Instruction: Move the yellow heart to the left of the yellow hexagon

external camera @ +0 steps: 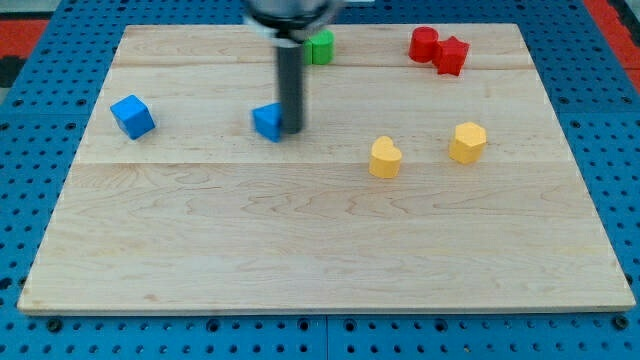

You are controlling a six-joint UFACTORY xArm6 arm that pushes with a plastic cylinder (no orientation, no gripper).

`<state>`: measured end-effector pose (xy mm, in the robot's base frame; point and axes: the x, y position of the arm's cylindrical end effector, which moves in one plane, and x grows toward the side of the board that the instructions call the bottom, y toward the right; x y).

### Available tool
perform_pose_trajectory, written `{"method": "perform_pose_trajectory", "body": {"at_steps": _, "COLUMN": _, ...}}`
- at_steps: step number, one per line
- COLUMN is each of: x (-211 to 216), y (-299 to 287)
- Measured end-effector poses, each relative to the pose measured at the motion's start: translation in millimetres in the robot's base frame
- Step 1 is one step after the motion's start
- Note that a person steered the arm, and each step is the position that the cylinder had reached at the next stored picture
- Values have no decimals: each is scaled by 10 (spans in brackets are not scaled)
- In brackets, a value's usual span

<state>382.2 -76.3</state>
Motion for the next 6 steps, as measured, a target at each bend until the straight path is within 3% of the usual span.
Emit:
{"method": "perform_pose_trajectory", "body": {"at_steps": 1, "x": -201, "y": -571}}
{"method": "perform_pose_trajectory", "body": {"at_steps": 2, "x": -56, "y": -606}}
{"method": "perform_pose_trajectory", "body": {"at_steps": 3, "x": 711, "y": -552}}
{"method": "perform_pose_trajectory", "body": {"at_steps": 5, "x": 670, "y": 1390}}
{"method": "perform_pose_trajectory", "body": {"at_steps": 6, "x": 578, "y": 1758}}
